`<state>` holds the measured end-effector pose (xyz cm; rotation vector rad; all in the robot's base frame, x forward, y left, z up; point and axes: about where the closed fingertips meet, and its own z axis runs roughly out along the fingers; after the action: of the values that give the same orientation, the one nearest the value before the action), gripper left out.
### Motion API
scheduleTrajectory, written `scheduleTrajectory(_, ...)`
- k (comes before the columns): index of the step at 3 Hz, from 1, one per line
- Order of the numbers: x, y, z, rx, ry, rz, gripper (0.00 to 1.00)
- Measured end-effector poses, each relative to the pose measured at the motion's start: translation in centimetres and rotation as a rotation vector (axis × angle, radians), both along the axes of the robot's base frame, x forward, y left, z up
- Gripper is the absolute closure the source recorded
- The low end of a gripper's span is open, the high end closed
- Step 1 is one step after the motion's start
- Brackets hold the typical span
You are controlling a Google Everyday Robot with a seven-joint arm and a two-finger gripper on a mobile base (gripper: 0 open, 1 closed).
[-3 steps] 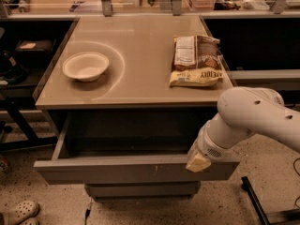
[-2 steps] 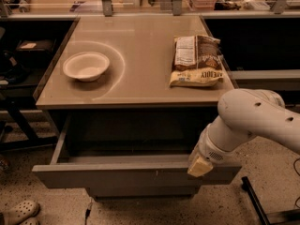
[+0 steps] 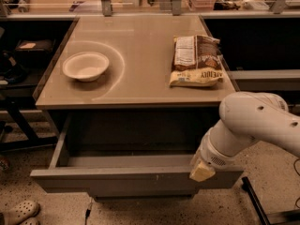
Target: Open top drawer
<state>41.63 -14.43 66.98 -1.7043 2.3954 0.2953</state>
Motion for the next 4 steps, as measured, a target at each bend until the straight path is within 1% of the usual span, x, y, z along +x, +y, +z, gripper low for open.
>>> scheduleTrajectory(1, -0.1, 0.1, 0.1, 0.0, 0.0, 0.0, 1.0)
scheduleTrajectory(2, -1.6, -0.3, 0.0, -0.007, 0.022, -0.013, 1.0)
scheduleTrajectory(3, -1.8, -0.2, 0.1, -0.007, 0.024, -0.013, 1.0)
scheduleTrajectory(4, -3.2, -0.7, 0.1, -0.012, 0.042, -0.026, 1.0)
